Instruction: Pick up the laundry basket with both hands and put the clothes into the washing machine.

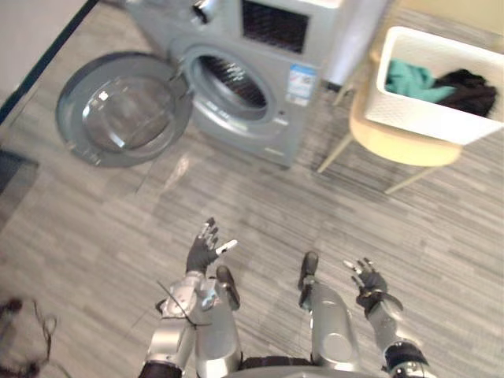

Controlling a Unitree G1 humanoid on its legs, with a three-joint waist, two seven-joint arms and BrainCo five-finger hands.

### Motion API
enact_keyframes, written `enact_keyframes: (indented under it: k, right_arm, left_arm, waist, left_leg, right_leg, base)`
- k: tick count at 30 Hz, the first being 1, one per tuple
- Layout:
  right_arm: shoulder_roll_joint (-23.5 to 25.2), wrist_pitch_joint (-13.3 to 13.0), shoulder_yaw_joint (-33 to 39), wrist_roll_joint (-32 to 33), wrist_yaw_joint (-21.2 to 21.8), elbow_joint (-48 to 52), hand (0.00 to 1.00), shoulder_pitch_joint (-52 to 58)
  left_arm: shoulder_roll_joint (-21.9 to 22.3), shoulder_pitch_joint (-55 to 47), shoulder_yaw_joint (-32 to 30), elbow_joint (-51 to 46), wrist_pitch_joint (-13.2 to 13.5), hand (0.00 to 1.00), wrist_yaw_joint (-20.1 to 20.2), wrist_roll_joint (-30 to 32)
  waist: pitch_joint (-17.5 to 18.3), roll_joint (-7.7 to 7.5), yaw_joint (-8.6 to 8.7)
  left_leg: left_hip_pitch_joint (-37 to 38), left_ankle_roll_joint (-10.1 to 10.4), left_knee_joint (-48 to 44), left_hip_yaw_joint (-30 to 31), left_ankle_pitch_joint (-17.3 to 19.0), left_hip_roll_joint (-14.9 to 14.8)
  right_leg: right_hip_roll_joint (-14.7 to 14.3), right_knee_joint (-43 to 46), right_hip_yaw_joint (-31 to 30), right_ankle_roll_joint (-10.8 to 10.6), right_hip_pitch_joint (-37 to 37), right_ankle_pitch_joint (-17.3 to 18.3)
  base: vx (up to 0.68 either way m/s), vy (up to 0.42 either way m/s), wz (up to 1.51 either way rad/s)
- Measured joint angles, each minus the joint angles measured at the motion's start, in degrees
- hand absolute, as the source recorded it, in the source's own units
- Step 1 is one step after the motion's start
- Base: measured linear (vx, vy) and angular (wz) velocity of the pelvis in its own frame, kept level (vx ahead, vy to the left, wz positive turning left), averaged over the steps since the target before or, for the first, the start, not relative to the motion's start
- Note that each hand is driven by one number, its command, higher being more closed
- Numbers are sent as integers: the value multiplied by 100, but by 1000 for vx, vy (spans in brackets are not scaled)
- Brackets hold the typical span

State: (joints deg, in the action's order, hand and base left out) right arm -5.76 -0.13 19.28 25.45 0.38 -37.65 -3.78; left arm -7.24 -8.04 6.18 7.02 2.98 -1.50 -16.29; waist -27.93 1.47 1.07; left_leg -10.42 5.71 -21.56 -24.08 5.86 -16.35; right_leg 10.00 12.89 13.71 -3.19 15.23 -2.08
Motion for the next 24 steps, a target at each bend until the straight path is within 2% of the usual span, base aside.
enact_keyframes:
  k: [2, 3, 4, 5, 6, 7, 8, 9, 11, 13, 15, 17, 18, 19, 20, 21, 22, 23, 24]
  right_arm:
    - [131, -67, 296, 60, -188, 496, 0, 153]
    - [175, -117, 340, 100, -338, 758, 0, 209]
    - [221, -145, 392, 100, -400, 875, 0, 221]
    - [337, -192, 542, 100, -505, 1082, 0, 236]
    - [411, -194, 589, 100, -632, 1289, 0, 321]
    - [463, -194, 630, 99, -676, 1454, 0, 364]
    - [546, -218, 746, 95, -756, 1863, 0, 476]
    - [518, -271, 812, 81, -838, 2185, 0, 537]
    - [513, -341, 908, 19, -936, 2554, 0, 470]
    - [414, -388, 941, -151, -1030, 3044, 0, 388]
    - [362, -393, 918, -259, -1028, 3275, 0, 295]
    - [335, -395, 839, -311, -1028, 3511, 0, 290]
    - [265, -396, 668, -310, -1034, 3590, 0, 288]
    - [260, -397, 605, -310, -1033, 3641, 0, 282]
    - [247, -404, 498, -311, -1034, 3716, 0, 282]
    - [185, -404, 327, -338, -1038, 3799, 0, 244]
    - [35, -412, 140, -367, -1042, 3920, 0, 173]
    - [-63, -442, 34, -380, -1041, 3946, 0, 114]
    - [-231, -457, -15, -485, -1028, 4014, 0, -13]
  left_arm:
    - [4, -4, 5, 2, -23, 0, -3, 141]
    - [2, 0, -15, 2, -26, 0, -14, 180]
    - [4, 4, -14, 2, -27, 0, -14, 183]
    - [-14, 1, -25, 5, -31, 0, -13, 187]
    - [-16, -50, -36, 6, -33, 0, -11, 190]
    - [-16, -77, -31, 6, -33, 0, -7, 199]
    - [21, -88, -20, 11, -32, 0, -1, 243]
    - [100, -87, -20, 12, -24, 0, -3, 257]
    - [172, -65, -13, 48, -24, 0, -9, 339]
    - [319, -10, 5, 106, -24, 0, -5, 355]
    - [397, 17, 2, 230, -25, 0, -6, 356]
    - [442, -9, 51, 422, -34, 0, -6, 354]
    - [429, -200, 34, 472, -37, 0, -13, 342]
    - [419, -220, 35, 479, -48, 0, -13, 341]
    - [413, -292, 37, 479, -68, 0, -12, 340]
    - [418, -415, 37, 477, -106, 0, 4, 338]
    - [484, -571, 6, 475, -143, 0, 17, 338]
    - [551, -609, 20, 473, -152, 0, 24, 337]
    - [676, -636, 54, 473, -154, 0, 32, 337]
  waist:
    - [55, -23, 51]
    - [82, -21, 70]
    - [87, -21, 97]
    - [125, -27, 98]
    - [285, -8, 115]
    - [394, 8, 138]
    - [574, 67, 164]
    - [714, 161, 169]
    - [795, 198, 156]
    - [838, 211, 235]
    - [851, 200, 228]
    - [972, 200, 248]
    - [1100, 215, 241]
    - [1123, 197, 215]
    - [1141, 163, 140]
    - [1151, 152, 69]
    - [1195, 206, 15]
    - [1224, 219, -6]
    - [1237, 222, -65]
  left_leg:
    - [178, -65, -82, -298, 204, 32]
    - [314, -136, -25, -510, 251, 13]
    - [388, -141, -26, -630, 276, -21]
    - [516, -104, -100, -811, 367, -49]
    - [574, -18, -201, -934, 418, -103]
    - [572, 21, -267, -970, 460, -158]
    - [579, 81, -406, -1000, 587, -246]
    - [592, 144, -502, -1070, 666, -350]
    - [699, 186, -488, -1195, 695, -396]
    - [877, 238, -469, -1316, 725, -482]
    - [1033, 305, -488, -1427, 766, -638]
    - [1252, 353, -518, -1591, 786, -903]
    - [1301, 113, -850, -1610, 729, -1189]
    - [1267, -290, -1091, -1598, 676, -1338]
    - [1228, -946, -1460, -1592, 471, -1558]
    - [1171, -1705, -1975, -1514, 21, -1871]
    - [856, -1747, -2518, -1044, -147, -2043]
    - [667, -1396, -2719, -725, 64, -1942]
    - [326, -1001, -2911, -273, 363, -1589]
  right_leg:
    - [181, -29, 292, 116, -7, 101]
    - [409, 14, 858, 324, -56, 216]
    - [536, 73, 1160, 425, -86, 237]
    - [745, 159, 1616, 474, -163, 238]
    - [808, 181, 1791, 506, -179, 150]
    - [809, 179, 1815, 522, -170, 18]
    - [788, 193, 1762, 357, -159, -167]
    - [683, 199, 1679, 302, -129, -192]
    - [605, 200, 1594, 262, -90, -169]
    - [558, 358, 1544, 135, -98, -18]
    - [480, 576, 1444, 137, -80, 162]
    - [322, 887, 1425, 163, -79, 504]
    - [85, 971, 1415, 237, -129, 737]
    - [-14, 962, 1389, 288, -183, 786]
    - [-167, 884, 1326, 357, -308, 839]
    - [-381, 691, 1238, 444, -567, 892]
    - [-570, 522, 1118, 547, -781, 955]
    - [-598, 475, 1079, 577, -832, 974]
    - [-610, 366, 981, 616, -930, 997]
  base:
    - [57, 146, -92]
    - [67, 147, -85]
    - [92, 117, -88]
    - [102, 106, -79]
    - [115, 99, -69]
    - [179, 64, -47]
    - [212, 27, -36]
    - [214, 11, -41]
    - [142, -5, -42]
    - [149, -46, -27]
    - [125, -90, -31]
    - [151, -172, -38]
    - [192, -215, -37]
    - [204, -240, -51]
    - [206, -275, -55]
    - [218, -266, -59]
    - [276, -264, -51]
    - [287, -207, -43]
    - [194, -113, -34]
